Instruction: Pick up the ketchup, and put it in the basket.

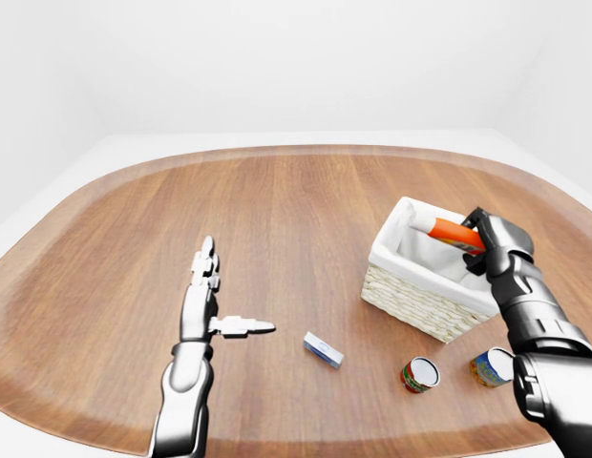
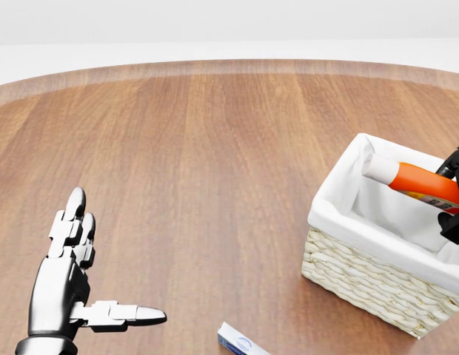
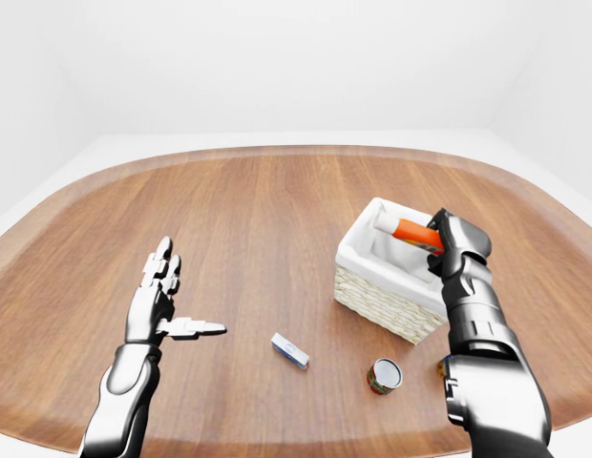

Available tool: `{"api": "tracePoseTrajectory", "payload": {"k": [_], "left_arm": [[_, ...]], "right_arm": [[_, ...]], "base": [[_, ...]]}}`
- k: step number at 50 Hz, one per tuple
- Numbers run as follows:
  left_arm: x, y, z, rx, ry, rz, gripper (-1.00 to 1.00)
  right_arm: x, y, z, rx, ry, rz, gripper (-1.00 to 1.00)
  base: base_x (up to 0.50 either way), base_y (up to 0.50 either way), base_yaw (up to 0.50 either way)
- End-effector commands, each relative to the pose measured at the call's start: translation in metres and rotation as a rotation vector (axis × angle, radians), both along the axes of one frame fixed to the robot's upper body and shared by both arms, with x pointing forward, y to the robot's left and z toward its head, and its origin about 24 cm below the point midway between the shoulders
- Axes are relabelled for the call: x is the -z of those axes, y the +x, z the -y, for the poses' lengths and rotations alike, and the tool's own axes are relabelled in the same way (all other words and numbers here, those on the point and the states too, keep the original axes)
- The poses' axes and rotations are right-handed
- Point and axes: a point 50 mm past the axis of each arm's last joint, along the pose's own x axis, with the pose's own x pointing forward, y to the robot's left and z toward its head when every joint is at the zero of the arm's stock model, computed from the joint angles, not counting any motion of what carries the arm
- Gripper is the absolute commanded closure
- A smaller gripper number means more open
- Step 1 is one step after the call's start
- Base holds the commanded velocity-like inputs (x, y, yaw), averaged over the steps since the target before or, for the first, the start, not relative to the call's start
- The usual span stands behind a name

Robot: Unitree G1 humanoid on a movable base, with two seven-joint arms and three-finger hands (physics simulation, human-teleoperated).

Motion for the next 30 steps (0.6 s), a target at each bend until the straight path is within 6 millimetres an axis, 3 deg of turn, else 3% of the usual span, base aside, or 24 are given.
{"api": "tracePoseTrajectory", "payload": {"k": [1,30], "left_arm": [[0.001,0.0,0.001,0.003,0.003,-0.002,-1.0],[0.002,-0.001,0.002,0.007,0.01,-0.008,-1.0]], "right_arm": [[0.002,0.0,0.001,0.01,-0.022,0.009,1.0],[0.015,-0.003,-0.001,0.019,-0.01,-0.003,1.0]], "base": [[0.0,0.0,0.0],[0.0,0.0,0.0]]}}
